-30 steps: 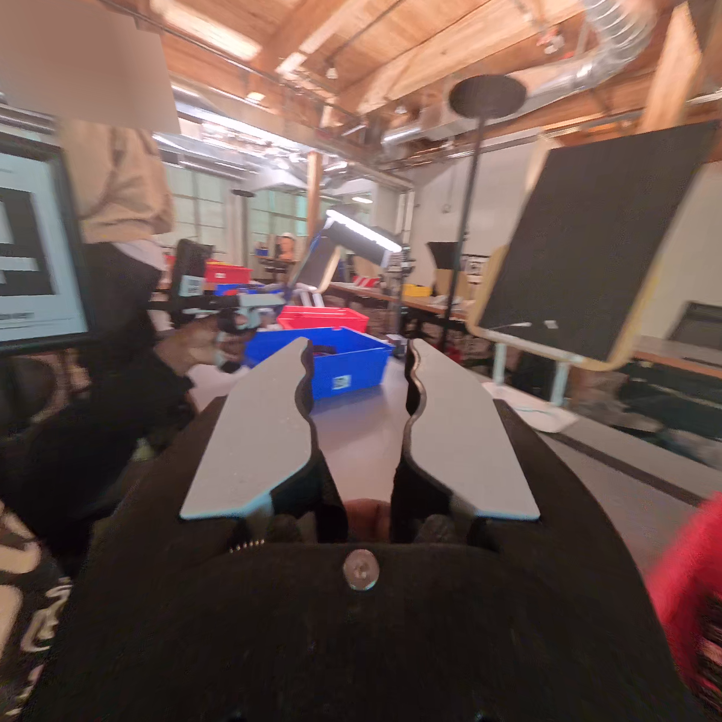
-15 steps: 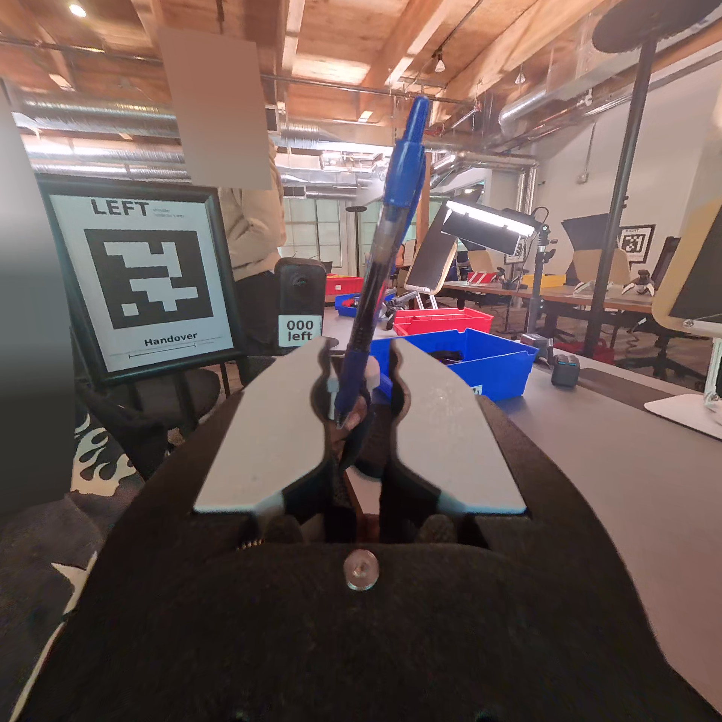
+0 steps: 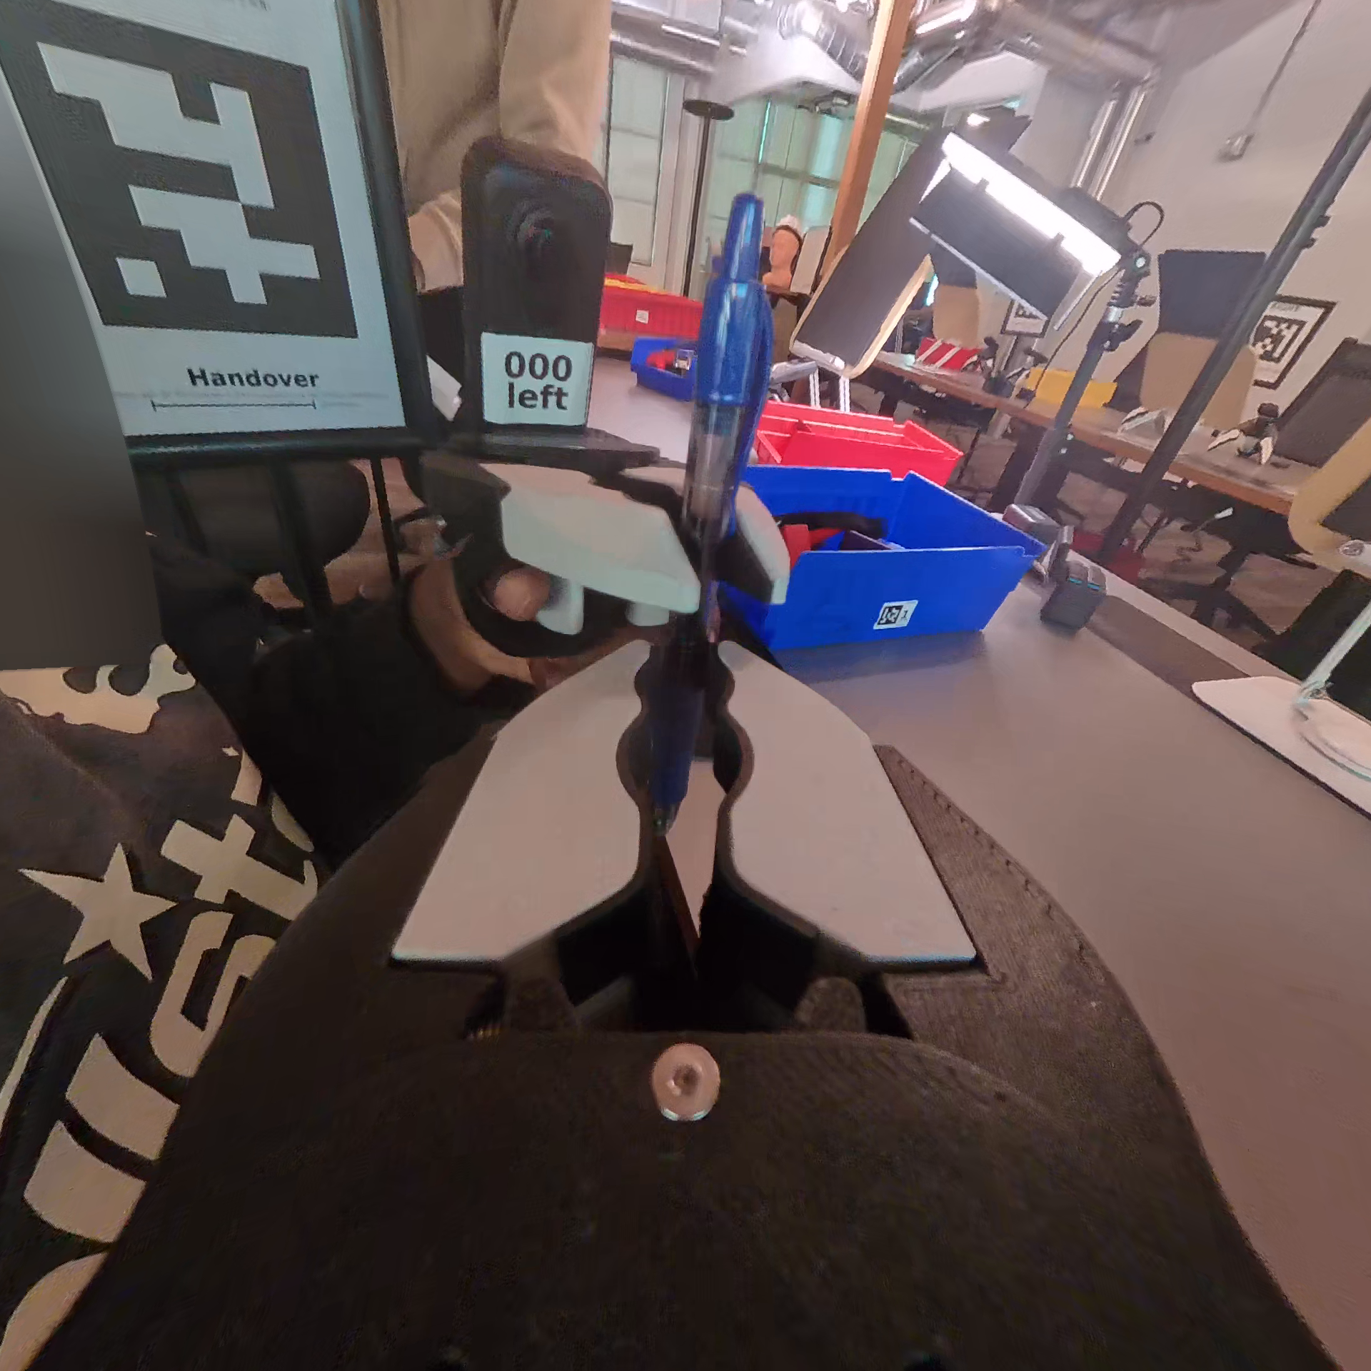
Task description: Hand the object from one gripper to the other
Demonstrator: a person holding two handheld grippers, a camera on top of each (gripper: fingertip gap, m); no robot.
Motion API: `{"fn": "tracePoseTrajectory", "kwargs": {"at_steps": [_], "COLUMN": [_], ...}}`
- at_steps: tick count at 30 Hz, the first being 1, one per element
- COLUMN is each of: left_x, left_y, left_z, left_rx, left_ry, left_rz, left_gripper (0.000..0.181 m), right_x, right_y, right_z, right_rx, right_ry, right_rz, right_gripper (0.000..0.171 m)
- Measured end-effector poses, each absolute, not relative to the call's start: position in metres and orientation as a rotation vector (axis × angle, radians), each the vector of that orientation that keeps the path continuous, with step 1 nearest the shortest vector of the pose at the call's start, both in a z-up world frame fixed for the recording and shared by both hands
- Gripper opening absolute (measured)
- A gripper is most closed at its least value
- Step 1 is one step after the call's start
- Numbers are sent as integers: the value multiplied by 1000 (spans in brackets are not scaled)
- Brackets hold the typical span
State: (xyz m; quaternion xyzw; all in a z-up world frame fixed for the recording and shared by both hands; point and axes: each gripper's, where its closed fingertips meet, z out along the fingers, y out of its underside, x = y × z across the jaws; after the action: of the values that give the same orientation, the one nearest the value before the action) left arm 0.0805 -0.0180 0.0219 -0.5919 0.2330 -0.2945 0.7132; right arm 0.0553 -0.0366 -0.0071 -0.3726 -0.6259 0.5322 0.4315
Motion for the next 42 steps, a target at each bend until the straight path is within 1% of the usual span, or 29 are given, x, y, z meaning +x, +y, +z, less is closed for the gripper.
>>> {"fn": "tracePoseTrajectory", "kwargs": {"at_steps": [3, 6, 8, 11, 14, 15, 16, 18, 21, 30, 33, 35, 39, 42], "left_x": [81, 76, 72, 75, 85, 86, 87, 86, 80, 81, 82, 85, 82, 76], "left_y": [-19, -15, -10, -3, -1, 0, 0, -1, -8, -30, -31, -30, -31, -33], "left_z": [20, 20, 15, 6, -2, -3, -5, -7, 3, 16, 17, 11, 17, 25], "left_rx": [-1329, -1326, -1357, -1398, -1422, -1427, -1431, -1443, -1399, -1342, -1335, -1360, -1346, -1317], "left_ry": [540, 517, 516, 539, 576, 585, 591, 613, 614, 668, 663, 690, 663, 627], "left_rz": [-665, -612, -534, -451, -432, -421, -411, -401, -430, -558, -580, -574, -587, -589], "left_gripper": [13, 13, 13, 13, 13, 13, 13, 14, 25, 29, 26, 15, 14, 14], "right_x": [57, 65, 72, 78, 75, 73, 72, 72, 71, 68, 66, 65, 66, 65], "right_y": [-36, -26, -19, -14, -18, -20, -21, -21, -18, -27, -36, -41, -41, -41], "right_z": [-10, -2, 11, 30, 30, 27, 24, 22, 17, 3, -5, -7, -3, -18], "right_rx": [-925, -918, -900, -844, -843, -842, -835, -830, -839, -842, -839, -830, -821, -852], "right_ry": [-1588, -1556, -1480, -1357, -1350, -1366, -1384, -1407, -1443, -1556, -1616, -1634, -1609, -1696], "right_rz": [1298, 1291, 1317, 1356, 1359, 1348, 1335, 1322, 1265, 1259, 1267, 1276, 1306, 1302], "right_gripper": [12, 21, 24, 24, 25, 21, 10, 10, 9, 10, 10, 10, 11, 23]}}
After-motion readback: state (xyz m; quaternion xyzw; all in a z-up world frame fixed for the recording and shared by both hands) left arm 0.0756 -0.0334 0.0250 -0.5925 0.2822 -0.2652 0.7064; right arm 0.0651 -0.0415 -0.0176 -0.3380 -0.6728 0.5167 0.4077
